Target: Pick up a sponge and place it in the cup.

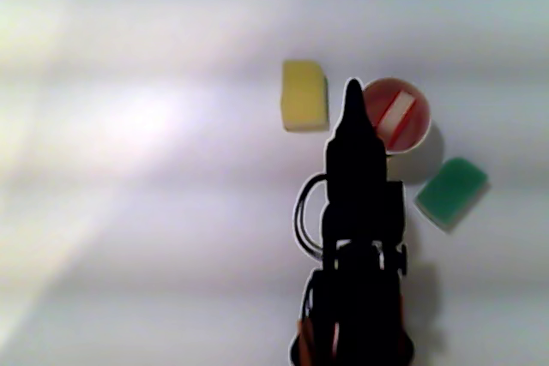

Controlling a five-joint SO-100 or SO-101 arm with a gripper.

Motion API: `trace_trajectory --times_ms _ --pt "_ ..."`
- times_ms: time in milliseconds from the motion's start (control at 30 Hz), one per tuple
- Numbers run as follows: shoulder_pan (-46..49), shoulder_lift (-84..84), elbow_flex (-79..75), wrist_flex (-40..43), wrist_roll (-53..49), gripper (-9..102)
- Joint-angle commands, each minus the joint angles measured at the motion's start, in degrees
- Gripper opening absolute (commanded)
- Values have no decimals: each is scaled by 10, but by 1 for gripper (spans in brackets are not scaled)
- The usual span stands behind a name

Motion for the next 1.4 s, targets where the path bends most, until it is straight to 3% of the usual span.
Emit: trace_trajectory --times_ms 0,233,633,967,1367 --pt "-9 15 9 -21 -8 0" --pt "-32 14 48 -73 8 0" --pt "-99 12 55 -50 60 0" --pt "-89 12 56 98 80 0" --pt "-11 15 57 306 21 0"
